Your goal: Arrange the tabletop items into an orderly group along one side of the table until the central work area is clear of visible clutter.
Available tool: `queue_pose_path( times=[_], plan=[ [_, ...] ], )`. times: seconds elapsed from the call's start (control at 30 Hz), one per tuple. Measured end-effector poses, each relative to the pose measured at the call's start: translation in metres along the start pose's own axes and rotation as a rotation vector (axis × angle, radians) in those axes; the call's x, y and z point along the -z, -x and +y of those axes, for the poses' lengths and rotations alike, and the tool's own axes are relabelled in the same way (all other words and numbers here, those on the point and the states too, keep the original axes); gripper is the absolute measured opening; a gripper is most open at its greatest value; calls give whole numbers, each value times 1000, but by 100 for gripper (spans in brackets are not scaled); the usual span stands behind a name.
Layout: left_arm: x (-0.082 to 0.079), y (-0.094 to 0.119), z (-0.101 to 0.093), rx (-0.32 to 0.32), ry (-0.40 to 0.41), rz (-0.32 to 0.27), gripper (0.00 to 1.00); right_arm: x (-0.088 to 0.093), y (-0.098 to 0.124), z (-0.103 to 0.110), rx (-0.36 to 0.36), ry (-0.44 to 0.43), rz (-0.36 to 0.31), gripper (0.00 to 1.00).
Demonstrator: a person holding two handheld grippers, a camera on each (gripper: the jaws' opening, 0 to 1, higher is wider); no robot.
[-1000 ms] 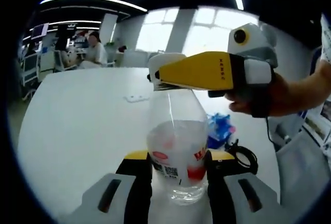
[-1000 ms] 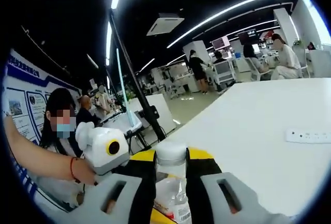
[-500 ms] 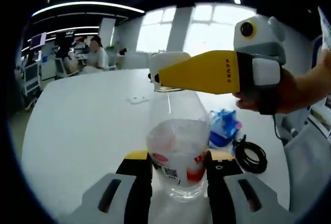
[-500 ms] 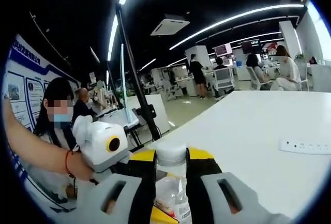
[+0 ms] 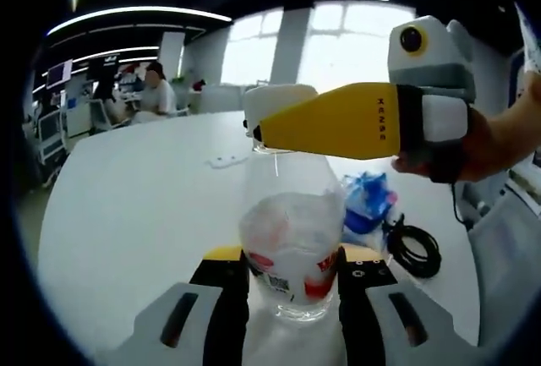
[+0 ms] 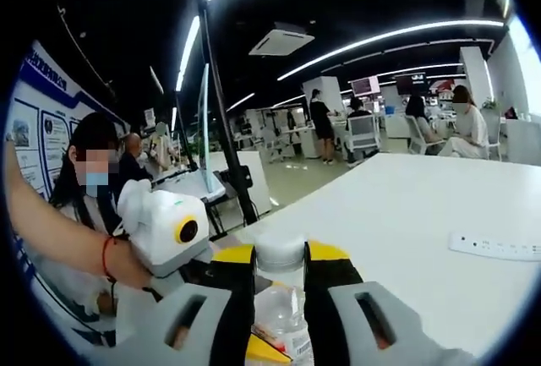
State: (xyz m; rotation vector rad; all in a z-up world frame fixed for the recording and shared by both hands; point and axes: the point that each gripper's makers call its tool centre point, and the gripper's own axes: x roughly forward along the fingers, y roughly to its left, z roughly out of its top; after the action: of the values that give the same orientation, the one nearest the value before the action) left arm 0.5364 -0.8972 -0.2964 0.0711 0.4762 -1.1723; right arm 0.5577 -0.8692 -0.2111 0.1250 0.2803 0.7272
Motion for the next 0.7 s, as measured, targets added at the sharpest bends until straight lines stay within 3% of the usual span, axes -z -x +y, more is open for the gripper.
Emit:
queue_pose_path(
  times=[0.7],
  plan=[
    [2, -1, -7, 15, -47, -1, 37, 3, 10, 4, 16, 35, -10, 18]
  ],
)
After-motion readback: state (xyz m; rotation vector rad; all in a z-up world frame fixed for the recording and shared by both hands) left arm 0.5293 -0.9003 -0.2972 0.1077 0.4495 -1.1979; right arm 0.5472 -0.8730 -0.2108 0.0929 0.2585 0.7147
